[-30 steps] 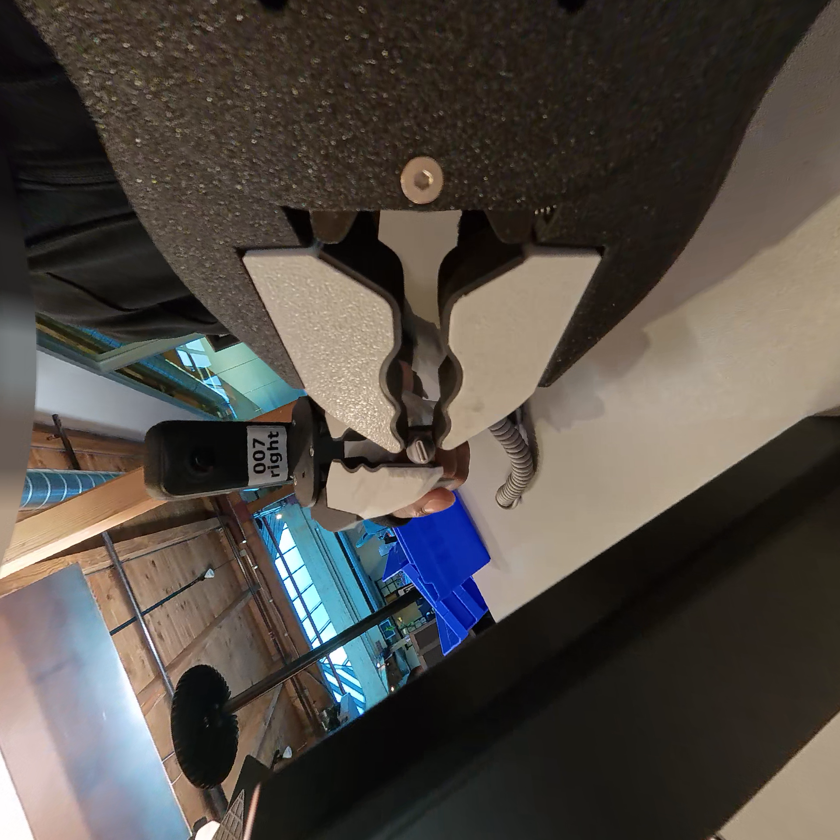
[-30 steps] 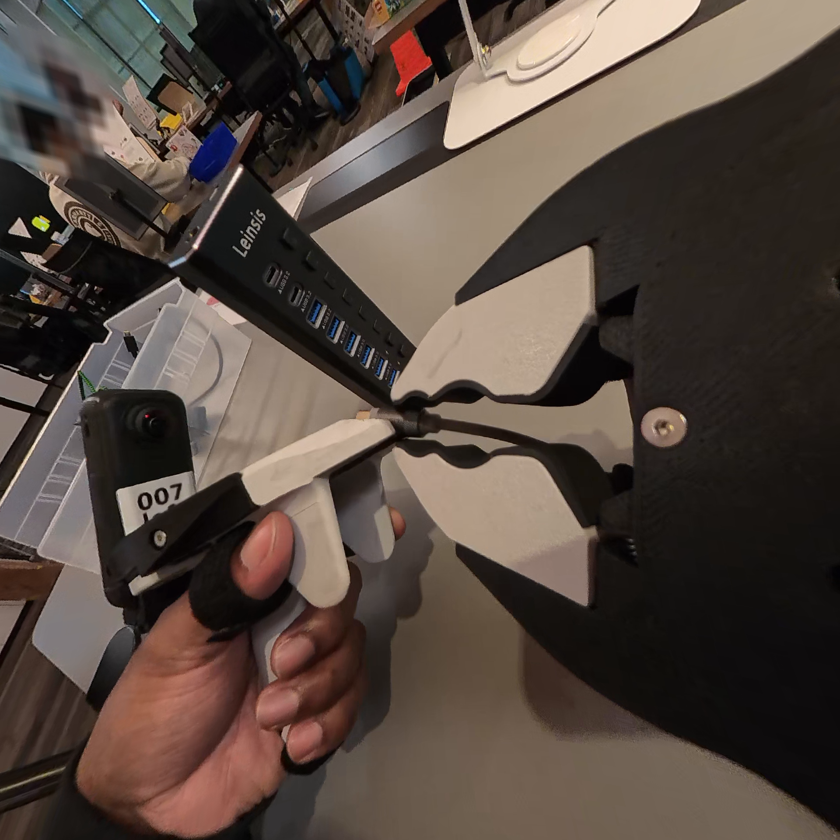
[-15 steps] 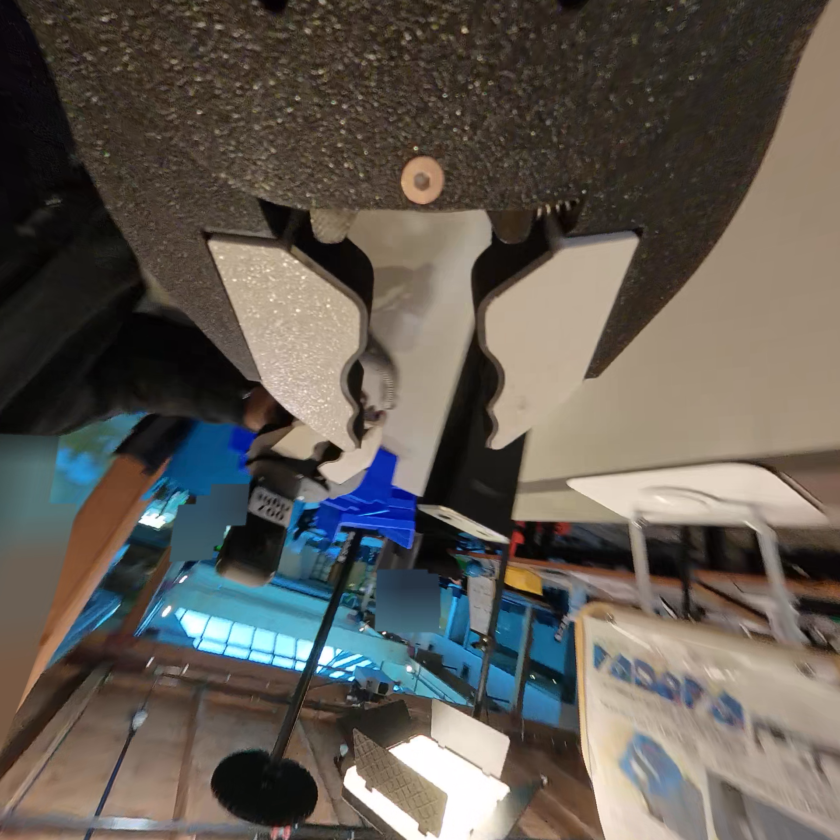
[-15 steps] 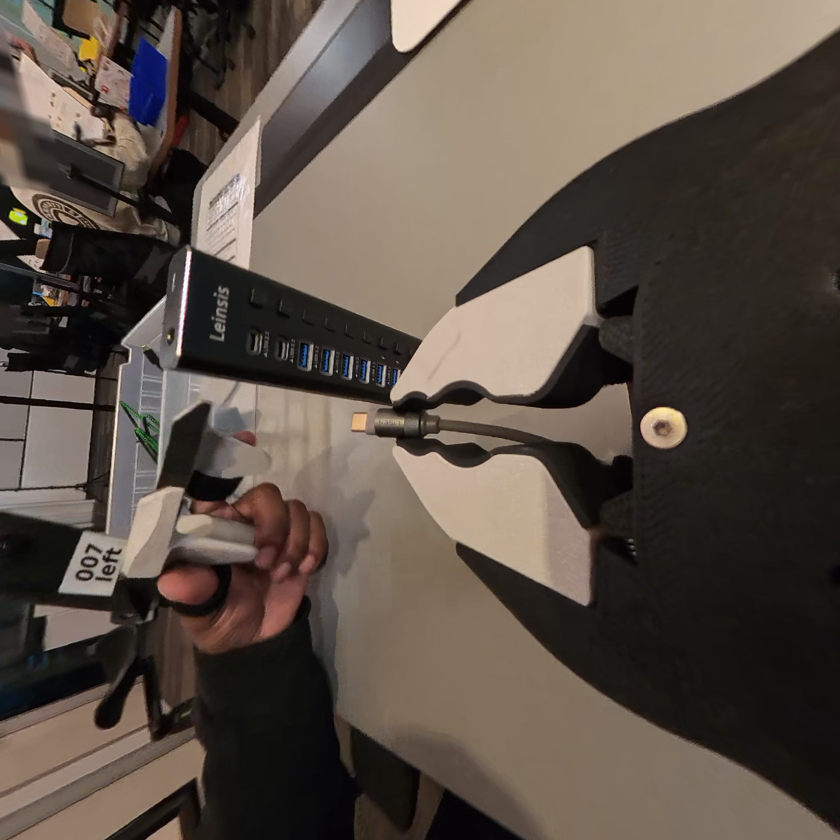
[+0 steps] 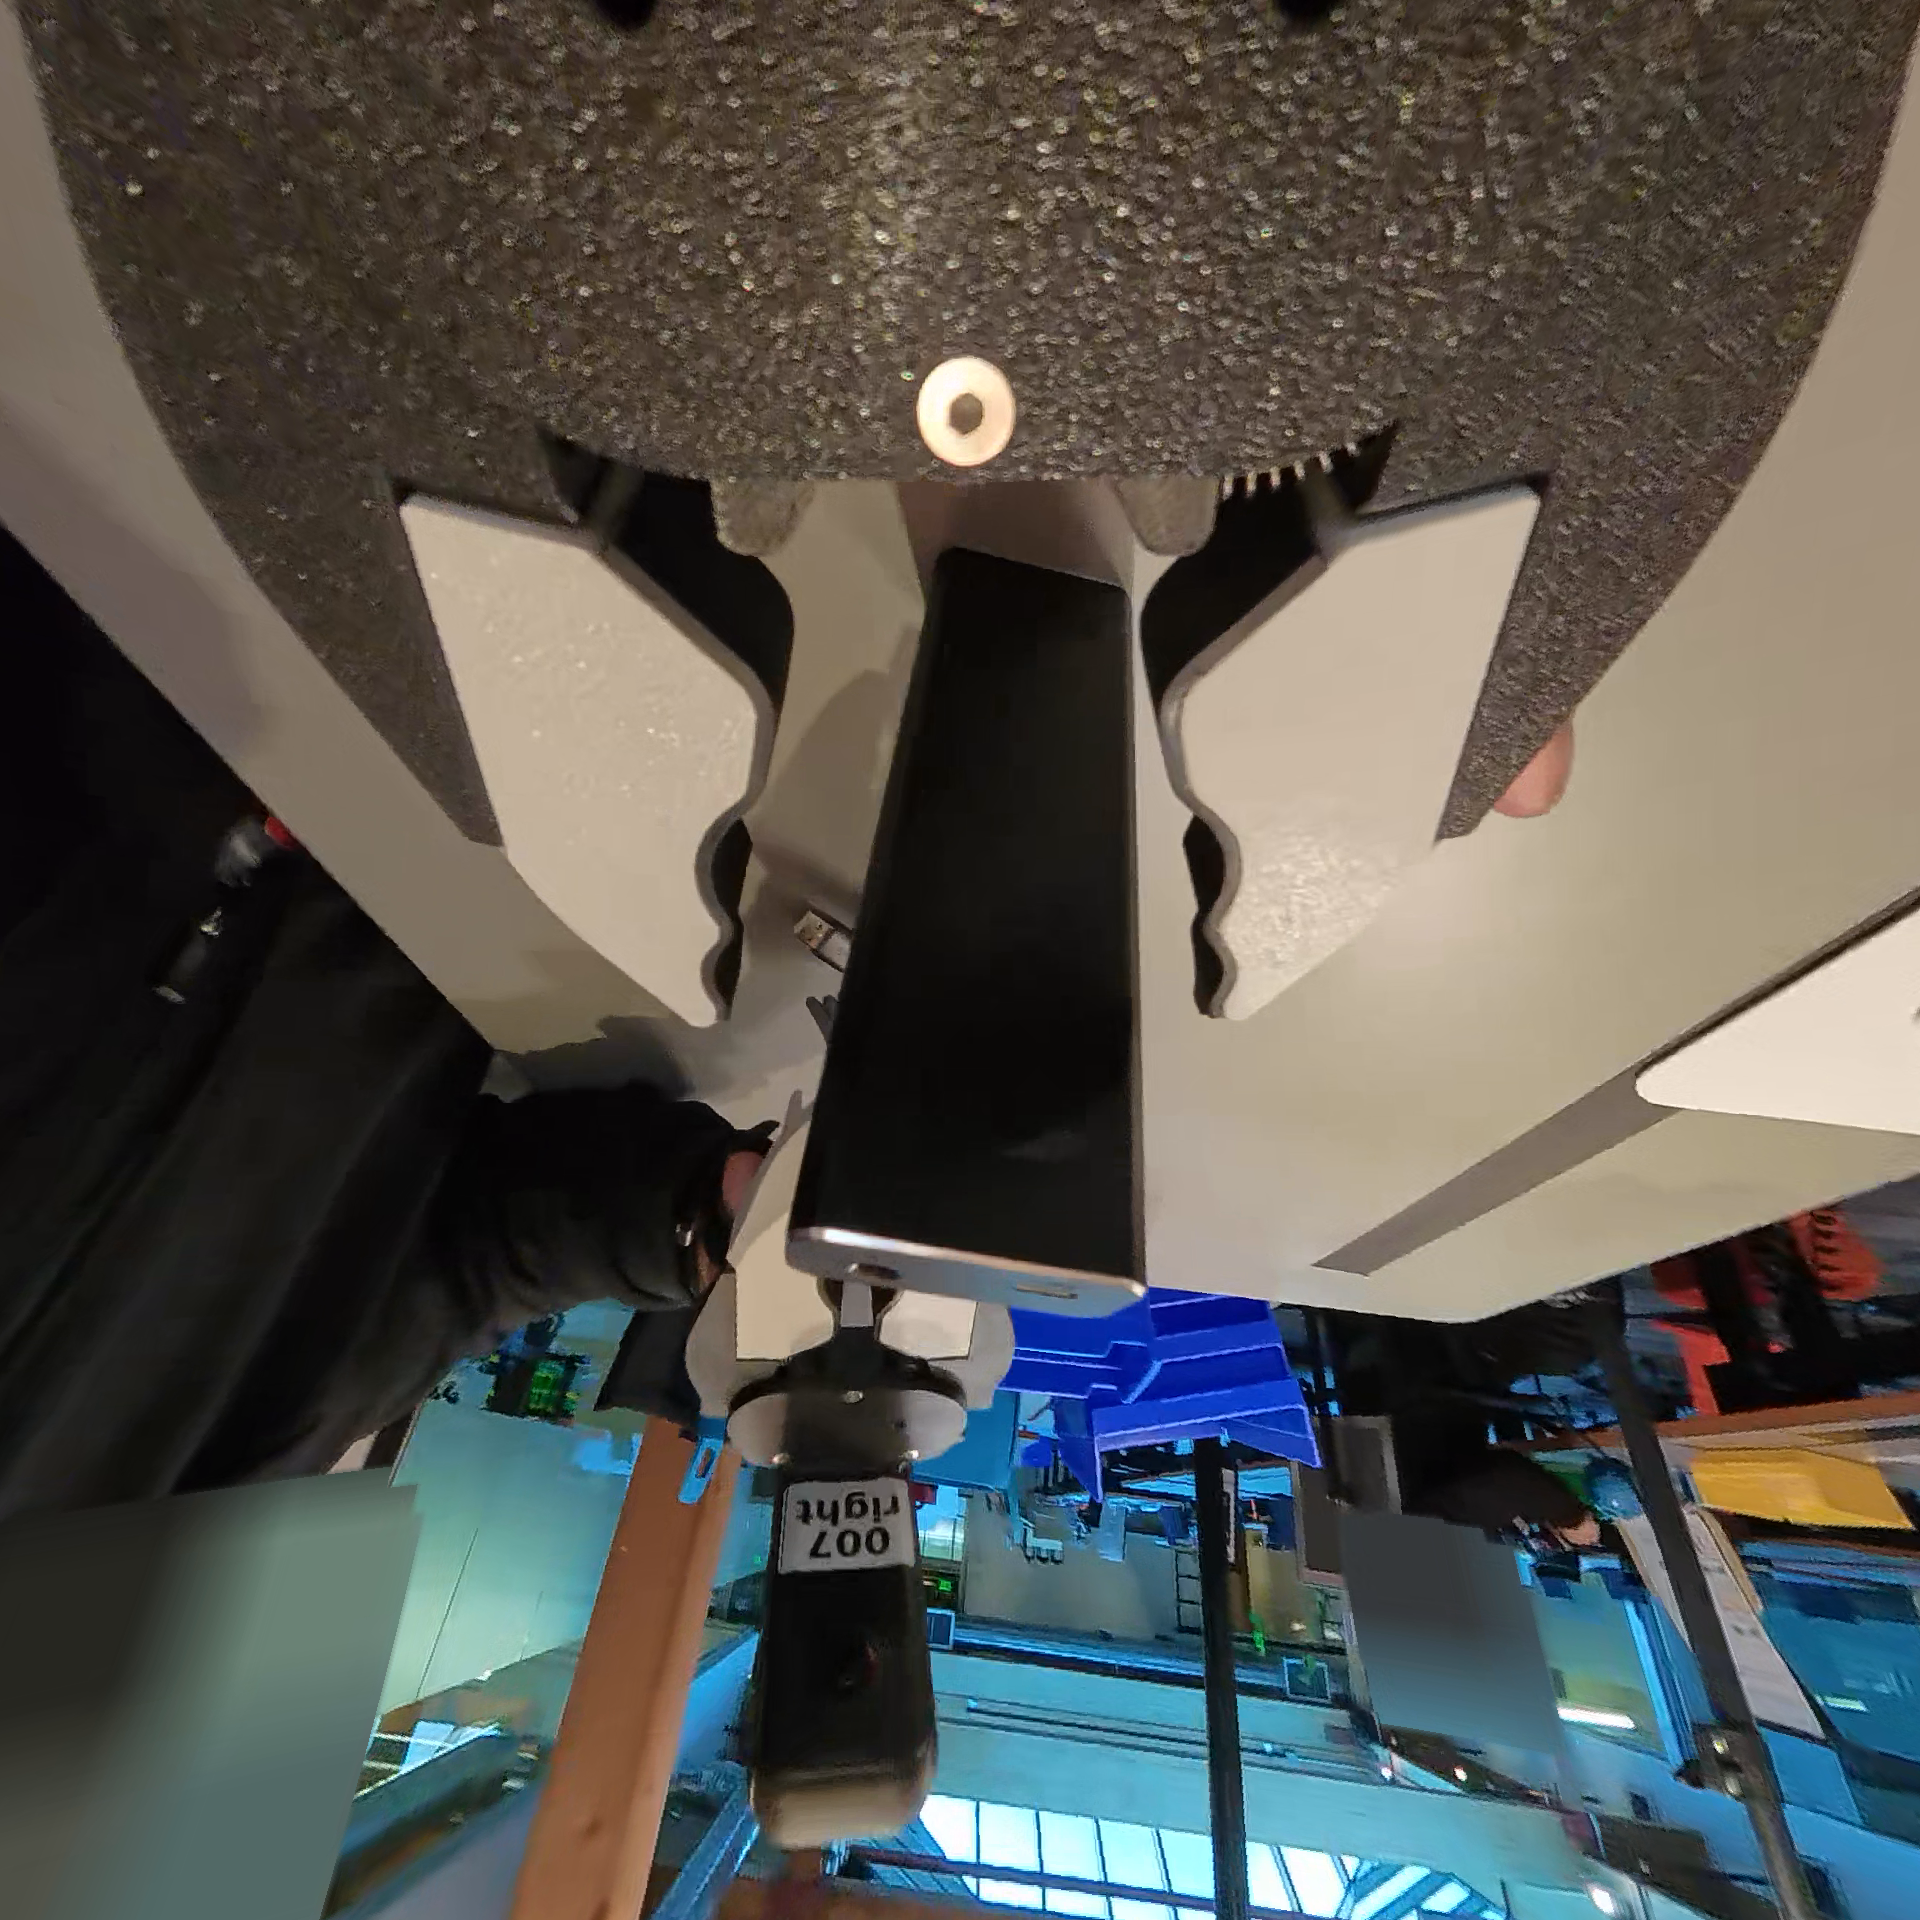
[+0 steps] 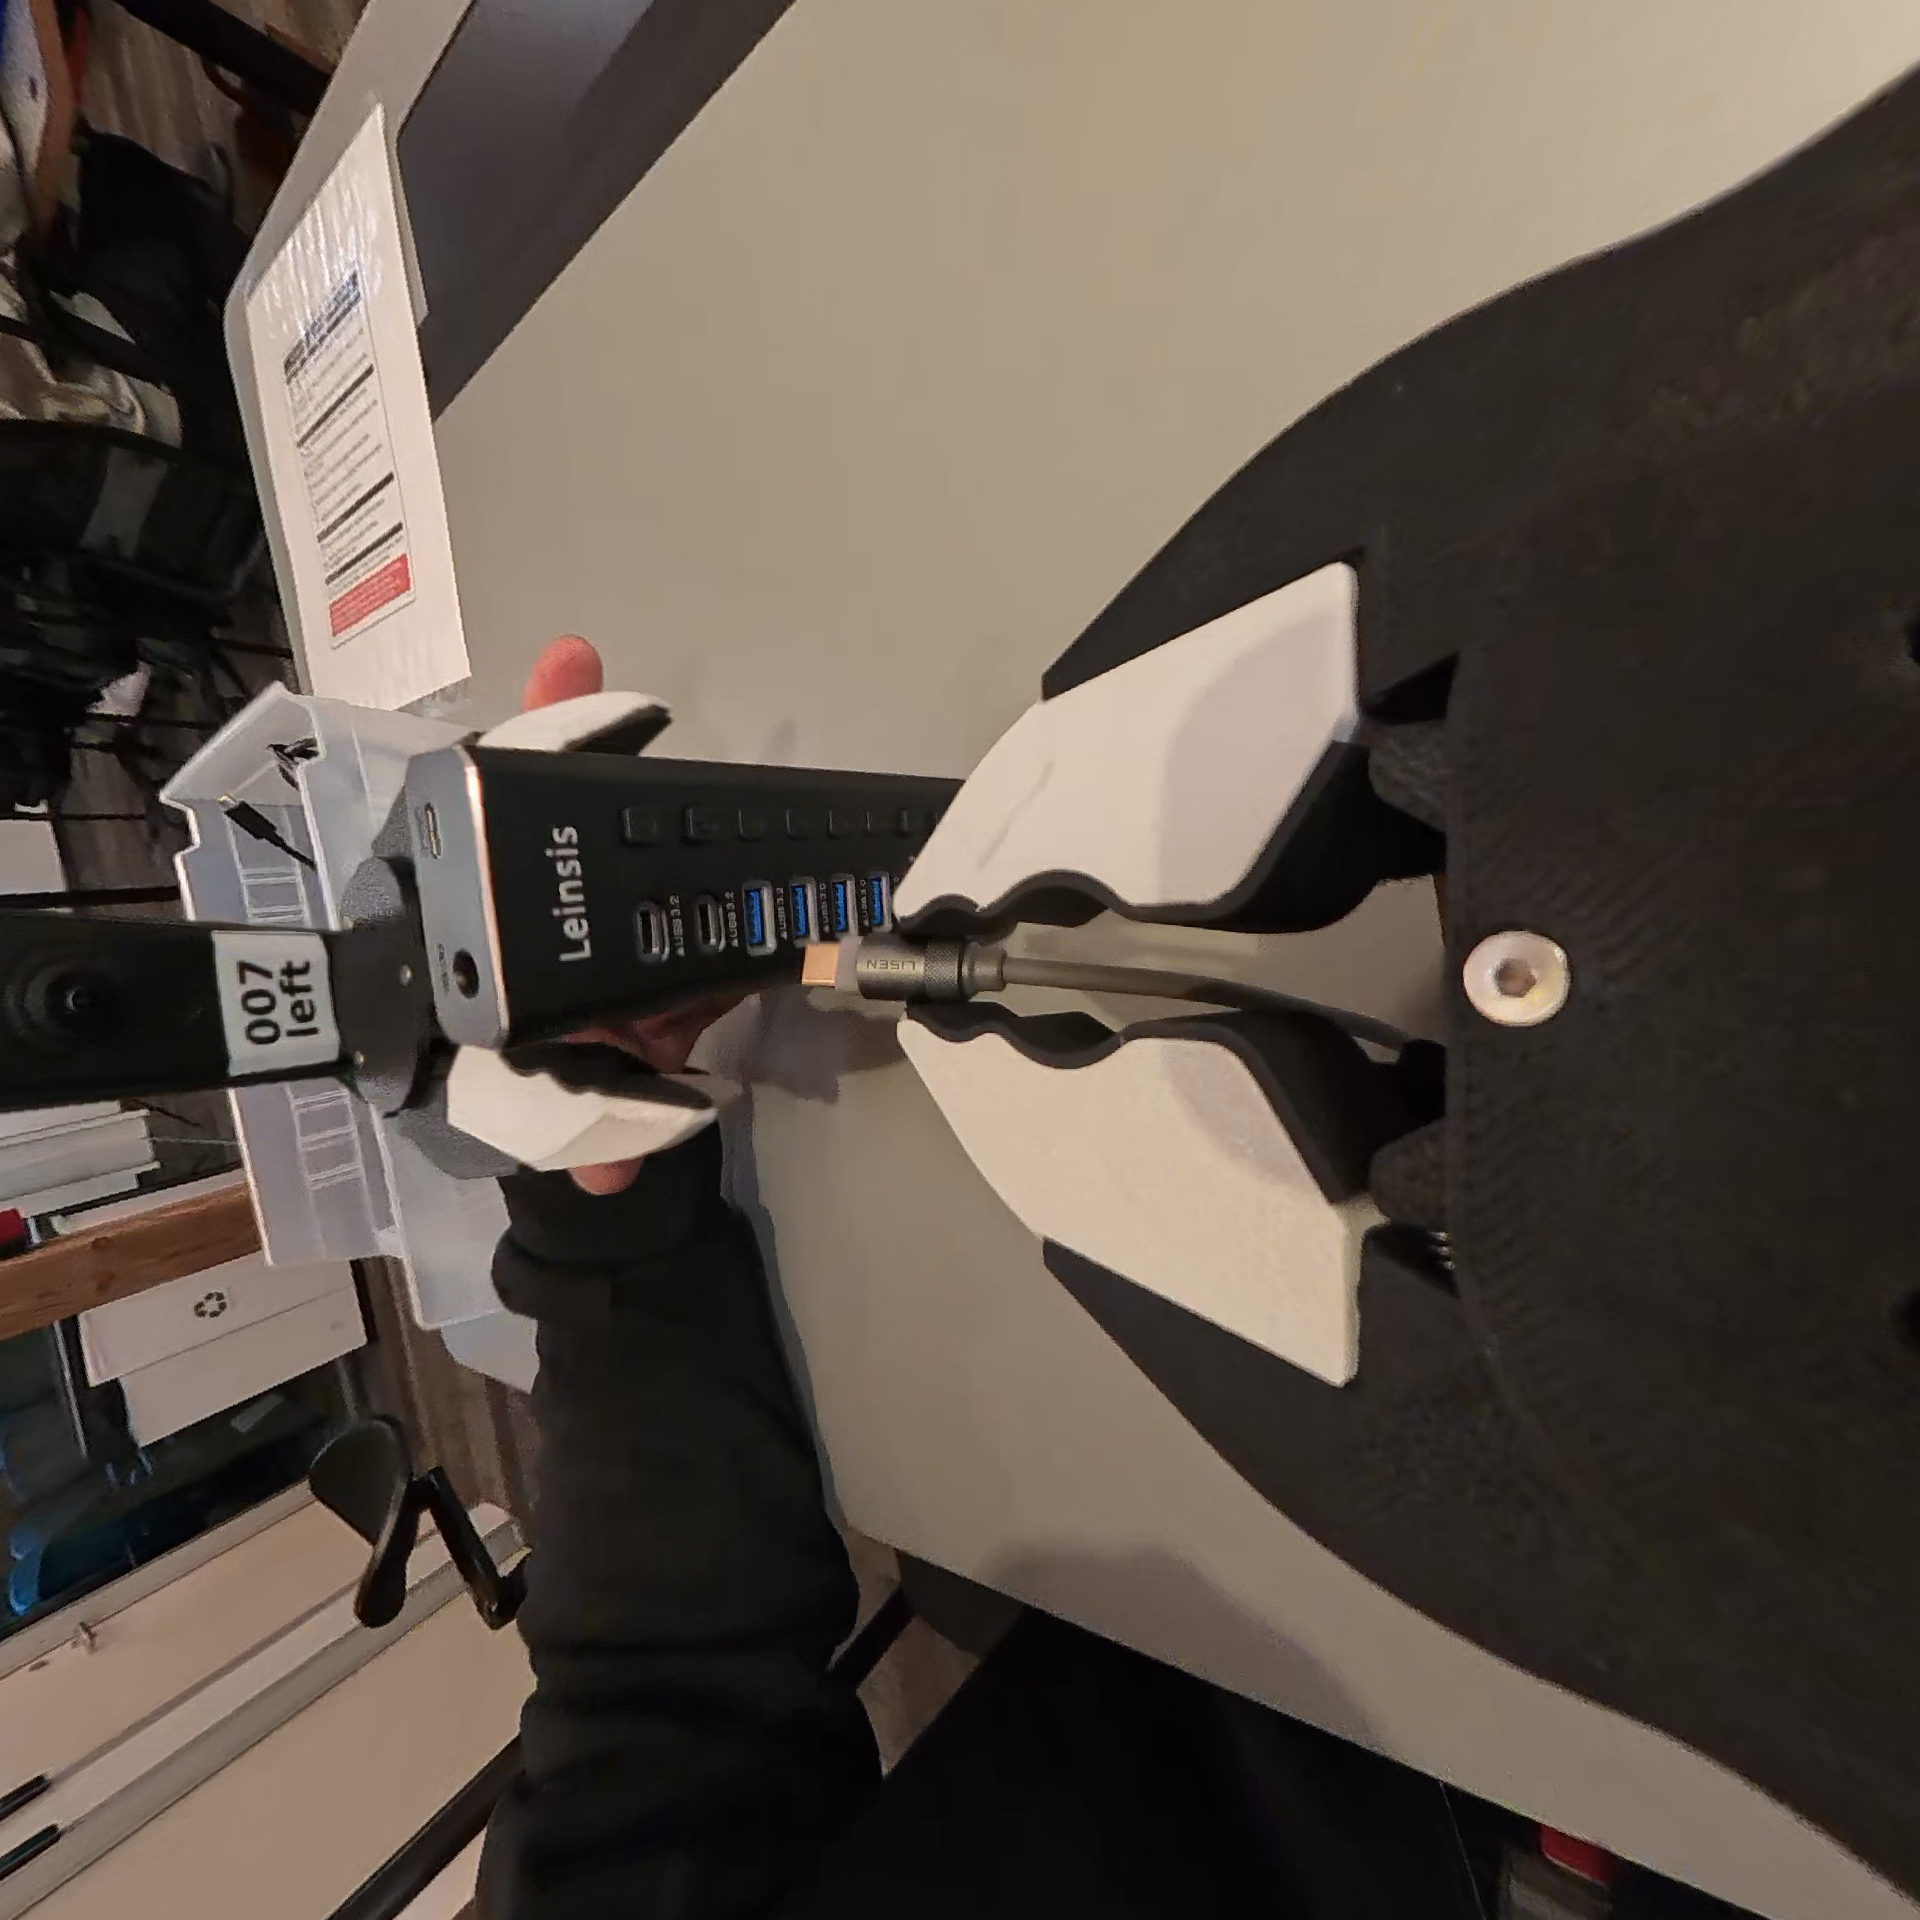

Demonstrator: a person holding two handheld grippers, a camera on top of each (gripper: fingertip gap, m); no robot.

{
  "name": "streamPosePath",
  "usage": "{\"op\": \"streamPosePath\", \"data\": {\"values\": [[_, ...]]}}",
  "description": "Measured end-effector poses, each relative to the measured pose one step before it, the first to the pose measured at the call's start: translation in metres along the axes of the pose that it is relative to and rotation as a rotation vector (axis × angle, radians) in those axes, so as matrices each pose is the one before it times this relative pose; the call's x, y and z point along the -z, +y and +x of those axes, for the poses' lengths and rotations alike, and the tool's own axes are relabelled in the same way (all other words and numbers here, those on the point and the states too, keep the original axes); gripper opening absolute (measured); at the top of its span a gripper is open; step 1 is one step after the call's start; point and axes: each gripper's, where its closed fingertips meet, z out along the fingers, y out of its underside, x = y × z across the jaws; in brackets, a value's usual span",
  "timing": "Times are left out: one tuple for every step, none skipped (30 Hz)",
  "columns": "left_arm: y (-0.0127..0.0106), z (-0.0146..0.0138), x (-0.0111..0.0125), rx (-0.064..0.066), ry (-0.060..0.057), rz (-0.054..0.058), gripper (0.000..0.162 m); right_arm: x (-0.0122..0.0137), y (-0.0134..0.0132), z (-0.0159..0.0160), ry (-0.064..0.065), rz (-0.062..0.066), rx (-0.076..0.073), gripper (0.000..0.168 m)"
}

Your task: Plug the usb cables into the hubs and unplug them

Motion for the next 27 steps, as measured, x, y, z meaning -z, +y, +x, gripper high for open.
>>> {"op": "streamPosePath", "data": {"values": [[-0.00062, -0.00158, -0.00229, -0.0210, -0.0052, 0.0173, 0.083, -0.00178, -0.00086, 0.00141, -0.0039, -0.0091, -0.0017, 0.011], [-0.00201, -0.00106, -0.00155, -0.0169, -0.0032, 0.0263, 0.083, -0.00192, -0.00163, 0.00112, -0.0077, -0.0034, -0.0072, 0.011], [-0.00142, -0.00129, -0.00105, -0.0097, -0.0034, 0.0206, 0.082, -0.00191, -0.00141, 0.00015, -0.0142, -0.0028, -0.0092, 0.011], [0.00066, -0.00147, -0.00065, -0.0020, -0.0025, 0.0031, 0.081, -0.00204, -0.00143, 0.00011, -0.0121, -0.0012, -0.0047, 0.011], [0.00225, -0.00014, -0.00062, 0.0022, 0.0080, -0.0089, 0.080, -0.00187, -0.00091, 0.00021, -0.0095, -0.0028, -0.0022, 0.010], [0.00238, 0.00042, -0.00048, 0.0030, 0.0102, -0.0107, 0.078, -0.00175, -0.00062, 0.00044, -0.0074, -0.0042, -0.0020, 0.010], [0.00110, 0.00059, -0.00028, 0.0061, 0.0120, -0.0059, 0.077, -0.00129, -0.00072, 0.00051, -0.0061, -0.0047, -0.0036, 0.010], [-0.00038, 0.00117, 0.00022, 0.0040, 0.0153, -0.0008, 0.073, -0.00080, -0.00068, 0.00043, -0.0051, -0.0075, -0.0049, 0.011], [-0.00062, 0.00062, 0.00022, -0.0029, 0.0107, -0.0025, 0.071, -0.00047, -0.00060, 0.00038, -0.0028, -0.0094, -0.0033, 0.011], [-0.00091, 0.00070, 0.00005, -0.0046, 0.0103, -0.0031, 0.070, -0.00016, -0.00084, 0.00017, -0.0013, -0.0082, -0.0028, 0.011], [-0.00111, 0.00114, -0.00035, -0.0019, 0.0120, -0.0038, 0.067, 0.00017, -0.00151, 0.00002, 0.0008, -0.0056, -0.0014, 0.010], [-0.00129, 0.00135, -0.00048, -0.0003, 0.0114, -0.0031, 0.065, 0.00026, -0.00178, -0.00011, 0.0020, -0.0041, -0.0010, 0.010], [-0.00023, 0.00032, -0.00097, -0.0011, 0.0015, -0.0080, 0.065, 0.00048, -0.00176, -0.00022, 0.0044, -0.0053, 0.0013, 0.010], [0.00030, 0.00005, -0.00116, -0.0023, -0.0013, -0.0051, 0.065, 0.00036, -0.00176, -0.00023, 0.0075, -0.0063, 0.0071, 0.010], [0.00002, -0.00028, -0.00145, -0.0002, -0.0036, 0.0015, 0.064, 0.00025, -0.00158, -0.00073, 0.0062, -0.0061, 0.0130, 0.010], [-0.00002, -0.00033, -0.00164, 0.0008, -0.0037, 0.0049, 0.063, -0.00028, -0.00104, -0.00097, 0.0063, -0.0068, 0.0161, 0.010], [-0.00006, -0.00109, -0.00134, 0.0003, -0.0079, 0.0051, 0.061, -0.00092, 0.00030, -0.00012, 0.0110, -0.0117, 0.0128, 0.010], [-0.00015, -0.00092, -0.00099, -0.0036, -0.0079, 0.0068, 0.059, -0.00122, 0.00045, 0.00006, 0.0103, -0.0072, 0.0063, 0.010], [-0.00009, 0.00046, -0.00120, -0.0018, -0.0021, 0.0081, 0.059, -0.00113, 0.00001, -0.00061, 0.0043, -0.0005, 0.0023, 0.010], [-0.00013, 0.00030, -0.00126, -0.0001, -0.0033, 0.0084, 0.059, -0.00112, 0.00044, -0.00083, 0.0006, -0.0008, 0.0007, 0.011], [-0.00010, 0.00023, -0.00118, 0.0017, -0.0021, 0.0065, 0.059, -0.00095, 0.00074, 0.00003, 0.0044, -0.0037, 0.0015, 0.011], [-0.00005, 0.00014, -0.00065, 0.0043, -0.0007, 0.0051, 0.059, -0.00019, 0.00042, 0.00035, 0.0055, -0.0010, 0.0032, 0.010], [0.00013, 0.00009, -0.00030, 0.0036, -0.0002, 0.0006, 0.060, -0.00003, 0.00058, 0.00033, 0.0035, -0.0037, 0.0010, 0.010], [0.00015, 0.00001, -0.00006, 0.0022, -0.0008, -0.0004, 0.060, 0.00053, 0.00006, 0.00109, 0.0095, -0.0009, 0.0020, 0.010], [0.00012, -0.00016, -0.00016, -0.0017, -0.0019, -0.0022, 0.060, 0.00031, -0.00004, 0.00058, 0.0072, -0.0017, 0.0050, 0.010], [0.00004, 0.00011, -0.00019, -0.0030, -0.0022, -0.0029, 0.060, 0.00003, 0.00031, 0.00000, 0.0062, -0.0055, 0.0047, 0.010], [0.00013, 0.00006, -0.00009, -0.0039, -0.0022, -0.0044, 0.060, -0.00002, 0.00031, 0.00018, 0.0103, -0.0076, 0.0091, 0.010]]}}
